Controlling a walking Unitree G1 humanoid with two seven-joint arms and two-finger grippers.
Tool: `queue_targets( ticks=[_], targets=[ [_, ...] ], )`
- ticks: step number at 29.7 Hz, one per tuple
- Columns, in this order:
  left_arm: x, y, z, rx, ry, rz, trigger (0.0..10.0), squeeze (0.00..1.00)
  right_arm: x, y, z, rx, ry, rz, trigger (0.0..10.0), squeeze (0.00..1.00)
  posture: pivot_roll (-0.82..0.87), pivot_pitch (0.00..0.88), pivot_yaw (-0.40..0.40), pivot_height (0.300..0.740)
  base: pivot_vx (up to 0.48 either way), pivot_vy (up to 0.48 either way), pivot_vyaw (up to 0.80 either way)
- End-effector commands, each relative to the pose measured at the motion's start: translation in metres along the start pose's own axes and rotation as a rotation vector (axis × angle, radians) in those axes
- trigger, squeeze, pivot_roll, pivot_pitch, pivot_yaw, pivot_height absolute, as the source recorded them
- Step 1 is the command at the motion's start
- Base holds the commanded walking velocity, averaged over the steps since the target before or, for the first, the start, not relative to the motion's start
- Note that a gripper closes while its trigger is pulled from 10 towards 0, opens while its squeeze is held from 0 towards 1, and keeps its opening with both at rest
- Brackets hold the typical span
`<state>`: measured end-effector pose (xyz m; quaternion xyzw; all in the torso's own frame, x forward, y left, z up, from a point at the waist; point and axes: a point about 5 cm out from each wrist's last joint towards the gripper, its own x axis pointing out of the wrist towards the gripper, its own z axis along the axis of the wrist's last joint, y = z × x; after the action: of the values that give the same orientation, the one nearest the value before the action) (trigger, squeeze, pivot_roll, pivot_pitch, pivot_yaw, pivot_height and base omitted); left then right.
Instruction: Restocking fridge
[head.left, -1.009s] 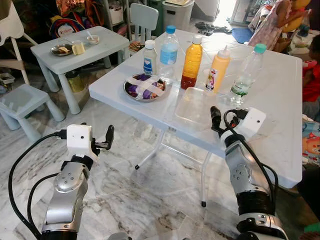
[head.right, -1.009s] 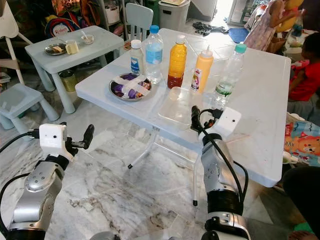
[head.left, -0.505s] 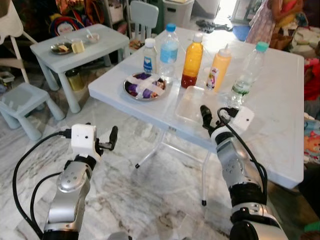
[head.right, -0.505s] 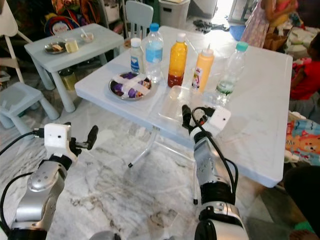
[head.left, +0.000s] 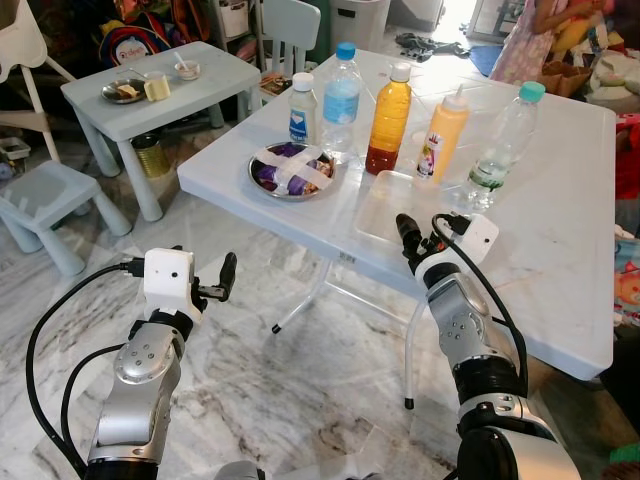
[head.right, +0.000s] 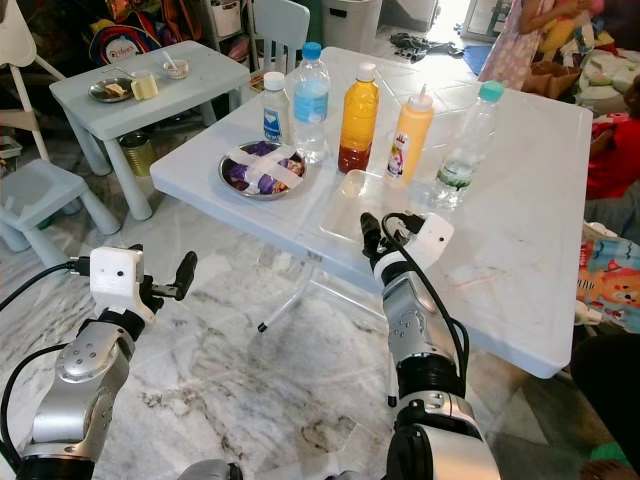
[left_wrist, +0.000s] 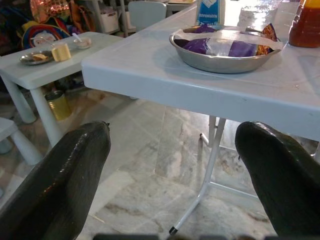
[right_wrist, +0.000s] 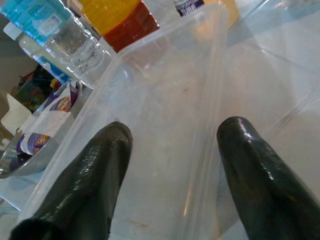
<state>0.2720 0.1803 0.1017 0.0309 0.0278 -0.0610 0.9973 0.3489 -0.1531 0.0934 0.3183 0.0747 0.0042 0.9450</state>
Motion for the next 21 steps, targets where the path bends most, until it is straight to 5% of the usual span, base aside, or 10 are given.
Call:
queue_targets(
  ticks=[1,21],
  targets=[
    [0.0014,-0.0017,0.0038,0.013,-0.007,-0.004,10.0,0.00,0.0025,0.0015,0.0044,0.016,-0.019,-0.001,0.0,0.00,0.08,0.063,-0.013,0.740,0.000,0.000,0.00],
    [-0.0017,-0.0068,0.0047,0.028,-0.013,-0.081,10.0,0.00,0.0045,0.0085,0.0124,0.060,-0.055,-0.002,0.0,0.00,0.07,0.056,-0.034,0.740,0.000,0.000,0.00]
  ],
)
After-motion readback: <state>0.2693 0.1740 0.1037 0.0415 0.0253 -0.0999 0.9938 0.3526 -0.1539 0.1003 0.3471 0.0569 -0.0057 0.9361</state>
